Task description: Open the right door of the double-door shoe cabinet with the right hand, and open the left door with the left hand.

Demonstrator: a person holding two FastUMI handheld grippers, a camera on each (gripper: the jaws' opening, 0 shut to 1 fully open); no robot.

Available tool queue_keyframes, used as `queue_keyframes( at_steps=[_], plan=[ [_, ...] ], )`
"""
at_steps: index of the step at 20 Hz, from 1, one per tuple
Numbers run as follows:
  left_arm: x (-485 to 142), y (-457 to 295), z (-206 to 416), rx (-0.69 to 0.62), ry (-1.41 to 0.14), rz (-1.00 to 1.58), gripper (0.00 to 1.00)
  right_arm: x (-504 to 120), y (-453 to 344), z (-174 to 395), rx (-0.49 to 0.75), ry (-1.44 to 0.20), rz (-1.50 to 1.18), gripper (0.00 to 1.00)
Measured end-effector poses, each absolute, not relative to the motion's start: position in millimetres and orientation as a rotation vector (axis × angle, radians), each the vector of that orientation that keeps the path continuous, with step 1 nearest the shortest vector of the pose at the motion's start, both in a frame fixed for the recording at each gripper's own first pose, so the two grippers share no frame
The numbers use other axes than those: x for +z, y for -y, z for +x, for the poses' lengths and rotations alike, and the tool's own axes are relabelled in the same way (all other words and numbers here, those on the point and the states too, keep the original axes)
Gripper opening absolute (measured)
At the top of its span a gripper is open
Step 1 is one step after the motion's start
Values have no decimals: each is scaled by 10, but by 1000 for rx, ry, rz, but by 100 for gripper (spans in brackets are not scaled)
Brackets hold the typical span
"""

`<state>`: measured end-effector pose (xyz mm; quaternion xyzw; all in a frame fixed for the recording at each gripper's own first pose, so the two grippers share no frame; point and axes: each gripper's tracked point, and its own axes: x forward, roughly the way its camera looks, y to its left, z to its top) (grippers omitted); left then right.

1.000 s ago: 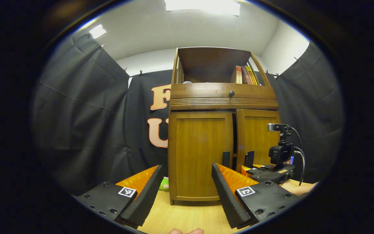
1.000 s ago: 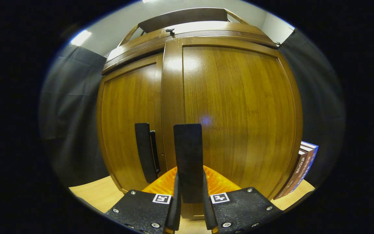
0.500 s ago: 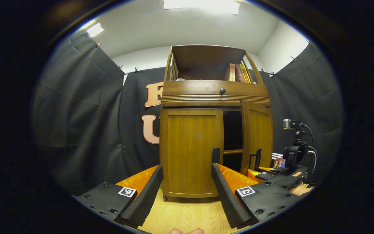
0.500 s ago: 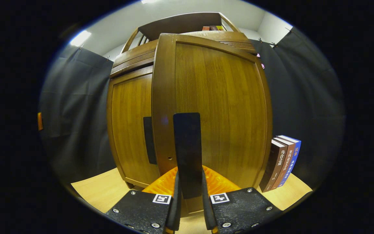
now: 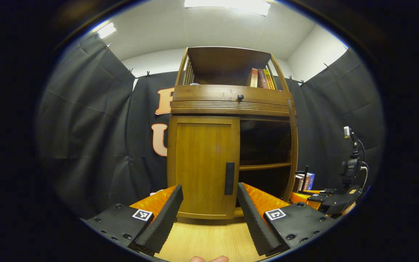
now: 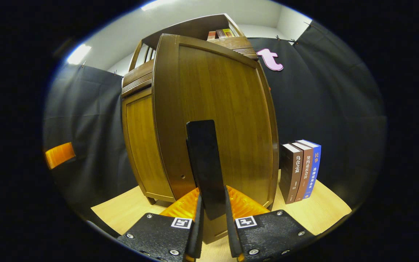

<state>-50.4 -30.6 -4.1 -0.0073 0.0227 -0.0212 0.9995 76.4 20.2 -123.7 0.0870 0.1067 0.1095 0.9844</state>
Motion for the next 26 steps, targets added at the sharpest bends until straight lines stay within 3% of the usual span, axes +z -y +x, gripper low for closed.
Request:
queue_keyframes(
  at_steps=[4, 7, 8, 9, 10, 11, 12, 16, 22, 23, 24, 25, 26],
  plan=[
    [-13, 471, -464, -70, -32, -12, 95, -1201, 182, 575, 137, -193, 145, 29],
    [-26, 549, -410, -85, -28, 2, 96, -1173, 609, 490, 53, -191, 125, 23],
    [-22, 586, -403, -92, -27, -1, 97, -1171, 765, 467, 24, -190, 115, 27],
    [-20, 627, -401, -99, -24, -8, 97, -1187, 955, 486, -7, -189, 98, 17],
    [-15, 667, -398, -109, -22, -15, 97, -1165, 1130, 466, -32, -184, 82, 14],
    [-10, 707, -391, -119, -19, -18, 97, -1178, 1220, 465, -35, -190, 85, 2],
    [0, 739, -386, -125, -17, -16, 95, -1190, 1281, 485, -25, -199, 95, 8],
    [15, 777, -401, -136, -7, -4, 99, -1176, 1402, 483, 32, -214, 86, 8],
    [28, 617, -457, -96, -2, 10, 99, -1184, 1690, 543, 138, -228, 90, 8],
    [31, 584, -474, -88, -1, 12, 95, -1209, 1763, 556, 157, -233, 87, 8],
    [37, 551, -490, -80, -1, 13, 99, -1207, 1795, 561, 174, -235, 89, 8],
    [41, 511, -508, -71, -2, 13, 99, -1207, 1829, 559, 190, -232, 94, 19],
    [41, 474, -515, -61, -5, 13, 99, -1204, 1851, 564, 205, -229, 100, 8]
  ],
)
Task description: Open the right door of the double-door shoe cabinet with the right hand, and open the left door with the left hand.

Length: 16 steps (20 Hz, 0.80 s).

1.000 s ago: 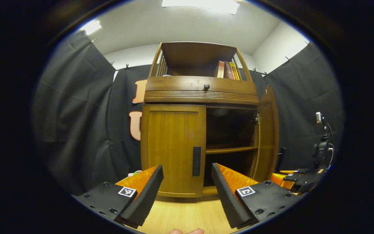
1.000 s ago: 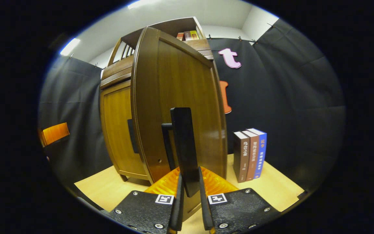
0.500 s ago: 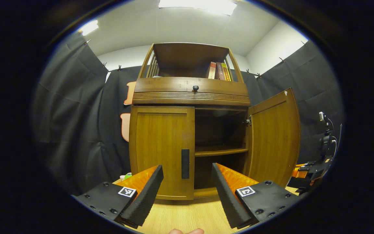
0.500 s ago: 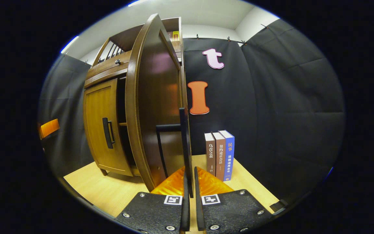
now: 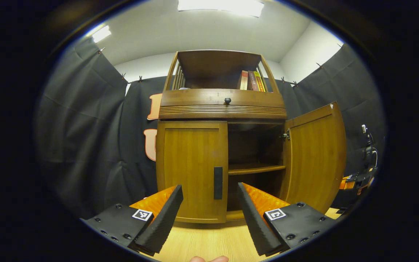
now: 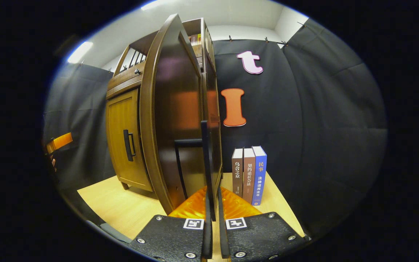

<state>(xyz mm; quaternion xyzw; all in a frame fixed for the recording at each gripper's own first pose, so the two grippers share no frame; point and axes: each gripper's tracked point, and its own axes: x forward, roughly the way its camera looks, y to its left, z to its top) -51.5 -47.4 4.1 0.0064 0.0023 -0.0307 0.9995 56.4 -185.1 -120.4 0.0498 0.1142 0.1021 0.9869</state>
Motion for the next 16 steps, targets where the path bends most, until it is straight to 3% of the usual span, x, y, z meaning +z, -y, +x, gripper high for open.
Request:
queue_keyframes(
  at_steps=[7, 13, 14, 15, 16],
  plan=[
    [3, 283, -551, 0, -14, 1, 96, -1189, 1878, 487, 207, -186, 112, 11],
    [-33, 285, -415, -12, -8, -20, 97, -1107, 1966, -84, 131, -190, 118, 11],
    [-60, 319, -363, -25, -13, -24, 96, -1035, 1892, -205, 127, -177, 105, 22],
    [-82, 339, -313, -36, -18, -29, 96, -969, 1787, -296, 130, -169, 98, 10],
    [-99, 359, -260, -47, -21, -33, 96, -911, 1678, -386, 131, -165, 87, 9]
  ],
)
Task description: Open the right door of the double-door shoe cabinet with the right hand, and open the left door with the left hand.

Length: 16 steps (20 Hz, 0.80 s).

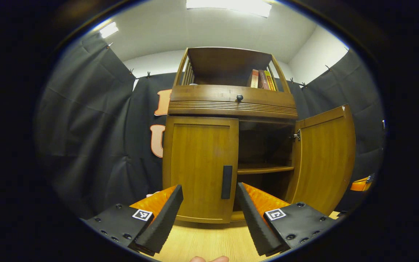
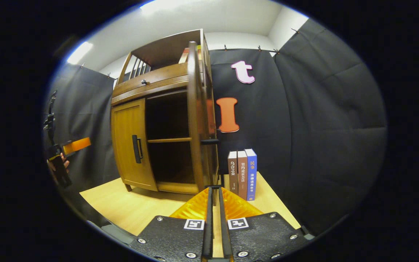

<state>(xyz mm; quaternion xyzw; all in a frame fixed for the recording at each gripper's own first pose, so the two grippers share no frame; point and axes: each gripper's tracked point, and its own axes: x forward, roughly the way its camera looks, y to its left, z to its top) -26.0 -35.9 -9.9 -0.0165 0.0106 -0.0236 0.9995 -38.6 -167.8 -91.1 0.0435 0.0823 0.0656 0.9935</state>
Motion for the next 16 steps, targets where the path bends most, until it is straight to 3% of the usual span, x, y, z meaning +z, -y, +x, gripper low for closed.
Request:
queue_keyframes(
  at_steps=[1, 3, 9, 10, 11, 16],
  plan=[
    [-105, 372, -226, -55, -22, -34, 97, -892, 1577, -436, 128, -167, 75, 0],
    [-107, 387, -126, -64, -15, -35, 95, -909, 1259, -460, 147, -174, 116, 9],
    [-220, 433, 193, -90, -26, -60, 98, -922, 391, -513, 269, -193, 165, 9],
    [-217, 407, 256, -79, -19, -75, 96, -943, 296, -515, 289, -213, 184, 22],
    [-225, 400, 310, -75, -15, -85, 96, -971, 285, -494, 288, -220, 179, 25],
    [-419, 505, 633, -99, -54, -83, 96, -888, 337, -484, 251, -199, 179, 88]
  ],
)
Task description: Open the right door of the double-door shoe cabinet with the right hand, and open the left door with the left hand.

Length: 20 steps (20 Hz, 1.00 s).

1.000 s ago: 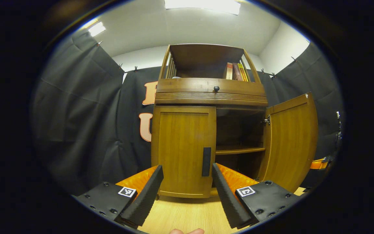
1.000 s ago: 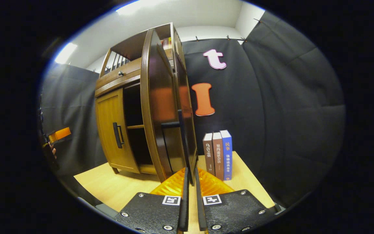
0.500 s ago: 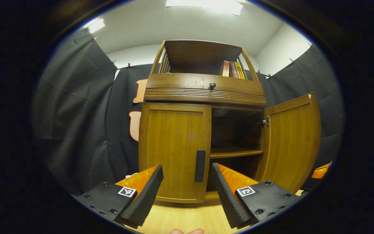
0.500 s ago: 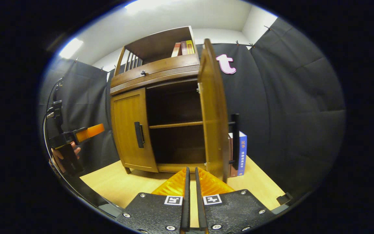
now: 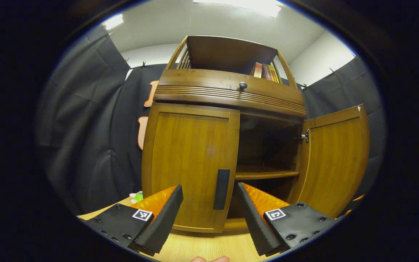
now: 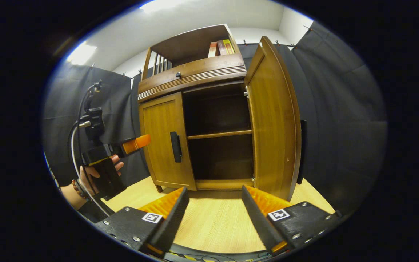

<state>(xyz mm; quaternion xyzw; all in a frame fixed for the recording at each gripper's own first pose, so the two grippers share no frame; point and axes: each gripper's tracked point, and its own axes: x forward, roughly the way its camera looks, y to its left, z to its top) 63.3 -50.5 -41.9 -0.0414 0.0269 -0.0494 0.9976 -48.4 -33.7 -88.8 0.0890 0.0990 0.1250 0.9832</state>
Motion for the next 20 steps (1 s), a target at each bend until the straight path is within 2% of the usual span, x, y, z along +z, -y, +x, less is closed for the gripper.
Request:
queue_keyframes(
  at_steps=[1, 2, 3, 4, 5, 6, 7, 8, 9, 11, 12, 14, 20],
  plan=[
    [-486, 520, 730, -104, -73, -84, 95, -851, 357, -490, 242, -192, 195, 100],
    [-563, 556, 839, -110, -95, -94, 96, -819, 380, -487, 233, -188, 206, 93],
    [-636, 577, 955, -115, -116, -110, 98, -721, 351, -514, 230, -184, 210, 93],
    [-743, 649, 1056, -135, -139, -127, 96, -723, 358, -521, 226, -184, 211, 100],
    [-849, 713, 1149, -142, -168, -137, 98, -749, 368, -552, 226, -190, 210, 100],
    [-966, 729, 1245, -132, -194, -128, 95, -773, 380, -585, 223, -196, 207, 100],
    [-1068, 729, 1324, -122, -215, -113, 99, -794, 407, -609, 217, -201, 200, 93],
    [-1149, 742, 1400, -117, -225, -95, 94, -816, 427, -629, 209, -205, 190, 93],
    [-1210, 731, 1460, -108, -230, -76, 95, -836, 446, -656, 204, -211, 181, 100],
    [-1369, 760, 1576, -111, -246, -33, 95, -879, 441, -693, 202, -226, 180, 100],
    [-1426, 780, 1637, -115, -259, -11, 96, -885, 427, -710, 204, -230, 189, 93],
    [-1462, 823, 1767, -124, -250, -22, 96, -885, 418, -722, 204, -236, 198, 93],
    [-1534, 772, 1981, -115, -235, -36, 90, -952, 461, -699, 192, -255, 173, 93]
  ],
)
